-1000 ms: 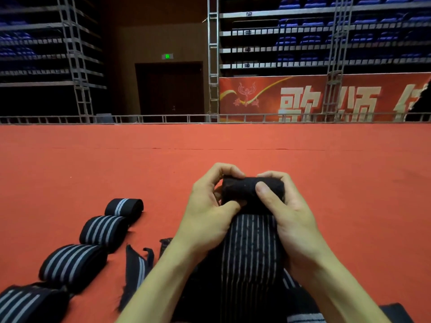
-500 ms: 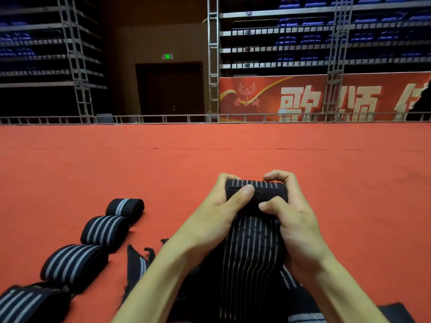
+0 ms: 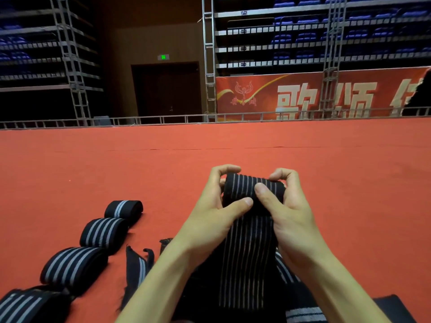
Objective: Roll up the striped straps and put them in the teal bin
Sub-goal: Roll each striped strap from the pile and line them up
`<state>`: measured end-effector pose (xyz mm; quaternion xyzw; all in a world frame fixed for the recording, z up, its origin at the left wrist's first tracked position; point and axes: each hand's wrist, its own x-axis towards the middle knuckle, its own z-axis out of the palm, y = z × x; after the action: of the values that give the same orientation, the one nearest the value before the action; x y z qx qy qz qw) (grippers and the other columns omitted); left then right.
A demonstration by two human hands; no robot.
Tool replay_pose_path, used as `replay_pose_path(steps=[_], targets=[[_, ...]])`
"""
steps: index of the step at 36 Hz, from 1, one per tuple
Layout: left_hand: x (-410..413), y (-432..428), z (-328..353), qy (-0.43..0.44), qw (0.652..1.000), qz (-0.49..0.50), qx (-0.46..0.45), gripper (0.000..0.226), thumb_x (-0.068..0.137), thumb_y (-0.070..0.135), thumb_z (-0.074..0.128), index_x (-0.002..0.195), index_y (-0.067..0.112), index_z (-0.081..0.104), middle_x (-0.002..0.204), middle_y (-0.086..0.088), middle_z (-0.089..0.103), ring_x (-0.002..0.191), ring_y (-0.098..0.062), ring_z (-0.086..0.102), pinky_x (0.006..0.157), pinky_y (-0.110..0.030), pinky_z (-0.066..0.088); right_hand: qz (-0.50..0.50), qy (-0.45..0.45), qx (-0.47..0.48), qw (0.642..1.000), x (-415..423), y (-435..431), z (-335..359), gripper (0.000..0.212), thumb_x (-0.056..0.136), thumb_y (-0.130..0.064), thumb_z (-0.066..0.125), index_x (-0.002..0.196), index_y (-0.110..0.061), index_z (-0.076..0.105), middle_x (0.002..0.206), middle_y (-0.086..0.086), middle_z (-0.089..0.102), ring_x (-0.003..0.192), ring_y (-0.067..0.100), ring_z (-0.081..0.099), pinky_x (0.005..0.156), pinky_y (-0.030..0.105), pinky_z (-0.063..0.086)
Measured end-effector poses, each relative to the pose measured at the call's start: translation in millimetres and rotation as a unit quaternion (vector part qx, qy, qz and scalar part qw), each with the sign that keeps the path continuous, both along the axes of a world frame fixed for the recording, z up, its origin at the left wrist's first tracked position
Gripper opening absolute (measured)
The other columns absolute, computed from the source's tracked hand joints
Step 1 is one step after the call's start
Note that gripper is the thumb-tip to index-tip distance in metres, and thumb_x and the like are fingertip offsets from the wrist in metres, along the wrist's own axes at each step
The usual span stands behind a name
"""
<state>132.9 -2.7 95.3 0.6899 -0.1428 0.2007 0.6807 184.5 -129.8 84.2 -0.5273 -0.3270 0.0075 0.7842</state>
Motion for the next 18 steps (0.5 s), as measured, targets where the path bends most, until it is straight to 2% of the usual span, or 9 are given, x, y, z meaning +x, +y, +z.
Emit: replay_pose_path(steps=[3,6,8,11,14,15,17,18], targets=[[0.4,-4.1,2.0,0.042,0.998,-0.027,-0.041,0.041,0.085,0.023,0.068,0.121,0.022,0.047,0.088,0.003,0.066,0.080,-0.010,0.064,0.068,-0.025,0.054,0.008,-0.027,0.018,0.999,-0.3,-2.5,0.6,0.025,0.095,-0.007,0.057,0.091,-0.030,0.047,0.075,-0.002,0.060,0.067,0.014,0.059,0.058,0.031,0.053],[2.2,-3.5,2.0,0.058,0.997,-0.018,-0.055,0.043,0.080,0.040,0.059,0.113,0.015,0.051,0.087,0.000,0.063,0.079,-0.011,0.063,0.066,-0.025,0.054,0.026,-0.036,0.021,0.999,-2.3,-2.5,1.3,0.030,0.094,0.003,0.054,0.089,-0.026,0.046,0.071,-0.007,0.058,0.064,0.009,0.056,0.056,0.025,0.051],[3.3,-2.4,1.0,0.043,0.998,-0.005,-0.048,0.040,0.082,0.039,0.057,0.111,0.011,0.051,0.085,-0.001,0.061,0.077,-0.010,0.061,0.066,-0.024,0.053,0.044,-0.029,0.025,0.998,-3.9,-1.0,2.9,0.033,0.093,0.005,0.054,0.087,-0.027,0.048,0.072,-0.006,0.058,0.066,0.010,0.056,0.058,0.026,0.051],[3.8,-0.3,-0.4,0.027,0.999,-0.005,-0.047,0.028,0.089,0.031,0.061,0.111,0.016,0.051,0.087,-0.002,0.060,0.077,-0.012,0.060,0.067,-0.026,0.053,0.065,0.014,0.049,0.997,-2.4,-0.2,3.6,0.031,0.090,0.003,0.060,0.099,-0.025,0.048,0.079,-0.003,0.061,0.071,0.014,0.059,0.062,0.029,0.054],[5.9,3.1,-2.1,0.015,0.999,-0.010,-0.037,0.023,0.090,0.025,0.062,0.110,0.029,0.052,0.094,-0.002,0.062,0.081,-0.015,0.062,0.071,-0.032,0.054,0.111,0.070,0.076,0.988,-2.6,1.0,5.2,0.037,0.081,-0.010,0.071,0.106,-0.025,0.047,0.087,0.003,0.066,0.077,0.018,0.065,0.067,0.034,0.057],[6.1,4.3,-2.8,0.012,0.999,-0.012,-0.033,0.023,0.090,0.023,0.061,0.109,0.032,0.052,0.094,0.000,0.063,0.082,-0.015,0.062,0.071,-0.032,0.054,0.120,0.085,0.079,0.986,-3.5,1.4,5.4,0.033,0.083,-0.018,0.071,0.105,-0.025,0.047,0.088,0.004,0.068,0.077,0.019,0.066,0.068,0.036,0.057],[5.8,4.4,-2.9,0.015,0.999,-0.020,-0.033,0.025,0.090,0.018,0.061,0.109,0.032,0.051,0.090,0.004,0.064,0.080,-0.013,0.061,0.068,-0.028,0.053,0.081,0.080,0.054,0.992,-4.1,2.2,4.6,0.023,0.086,-0.032,0.064,0.101,-0.026,0.047,0.082,-0.001,0.068,0.073,0.017,0.065,0.063,0.035,0.056],[5.2,3.3,-2.0,0.023,0.999,-0.023,-0.039,0.026,0.088,0.017,0.061,0.108,0.031,0.051,0.086,0.006,0.064,0.077,-0.011,0.061,0.066,-0.026,0.052,0.047,0.063,0.034,0.996,-2.7,2.5,2.7,0.016,0.089,-0.032,0.059,0.099,-0.027,0.047,0.077,-0.004,0.067,0.069,0.015,0.064,0.059,0.032,0.055]])
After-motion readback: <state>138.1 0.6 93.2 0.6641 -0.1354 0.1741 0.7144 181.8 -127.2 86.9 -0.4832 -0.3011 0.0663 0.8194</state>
